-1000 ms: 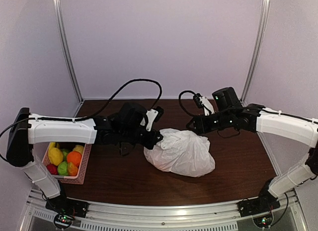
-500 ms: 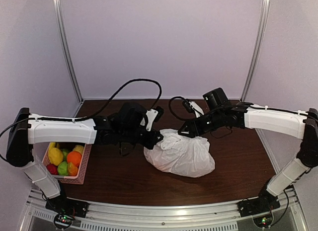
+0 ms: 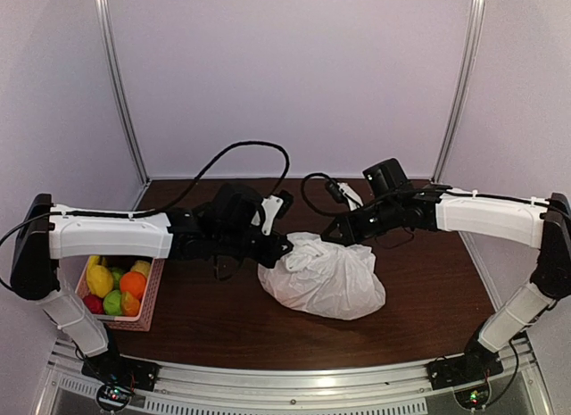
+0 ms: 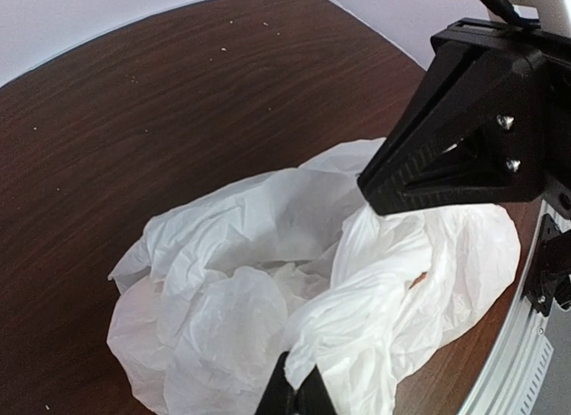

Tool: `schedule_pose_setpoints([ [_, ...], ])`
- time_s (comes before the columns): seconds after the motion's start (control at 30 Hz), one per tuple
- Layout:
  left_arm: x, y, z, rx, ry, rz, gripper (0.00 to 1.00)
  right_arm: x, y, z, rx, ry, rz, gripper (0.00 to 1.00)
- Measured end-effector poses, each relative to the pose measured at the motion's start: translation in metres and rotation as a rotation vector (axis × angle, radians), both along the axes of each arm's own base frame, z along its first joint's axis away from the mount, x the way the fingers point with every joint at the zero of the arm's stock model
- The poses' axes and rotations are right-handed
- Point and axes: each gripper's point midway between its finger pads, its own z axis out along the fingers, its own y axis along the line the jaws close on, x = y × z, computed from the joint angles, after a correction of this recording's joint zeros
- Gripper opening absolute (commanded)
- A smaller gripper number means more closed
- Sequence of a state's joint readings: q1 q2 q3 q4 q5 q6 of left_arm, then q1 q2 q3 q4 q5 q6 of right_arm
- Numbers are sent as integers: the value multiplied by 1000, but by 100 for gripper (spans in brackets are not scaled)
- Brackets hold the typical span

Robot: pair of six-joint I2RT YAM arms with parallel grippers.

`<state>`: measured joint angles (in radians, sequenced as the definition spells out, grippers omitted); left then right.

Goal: Untie the knot of the plastic bag and take out the fruit
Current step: Untie the bag handles from the takeout bag.

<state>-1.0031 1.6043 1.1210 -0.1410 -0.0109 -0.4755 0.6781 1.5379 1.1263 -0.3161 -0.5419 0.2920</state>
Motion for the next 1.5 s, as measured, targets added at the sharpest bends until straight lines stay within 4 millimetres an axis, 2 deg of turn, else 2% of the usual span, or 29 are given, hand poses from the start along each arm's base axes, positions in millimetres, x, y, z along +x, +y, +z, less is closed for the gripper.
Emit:
schedule_pose_setpoints([
  [0.27,0,1,8,-19,-1,10,0,-3,-4,10,34,-13,-25,0],
  [0.63,5,7,14,-35,-2,59,0,-2,-29,46,86,-117,-160,0],
  [0.83,7,11,22,-68,12,88,0,-4,-44,39,79,-122,-232,0],
  [1.13,6,27,2,-54,64,125,0,-14,-61,7,54,-67,-295,0],
  [1.17,5,26,2,-57,67,122,0,-14,-61,6,54,-66,-294,3],
  [1.2,5,26,3,-60,70,116,9,-15,-61,8,58,-66,-291,9],
  [1.33,-2,23,9,-80,83,76,53,-17,-56,22,114,-82,-274,34],
  [1.4,-5,23,14,-83,71,56,69,-18,-55,32,144,-90,-276,44],
  [1.5,-9,27,27,-88,47,30,85,-20,-57,45,178,-110,-279,57],
])
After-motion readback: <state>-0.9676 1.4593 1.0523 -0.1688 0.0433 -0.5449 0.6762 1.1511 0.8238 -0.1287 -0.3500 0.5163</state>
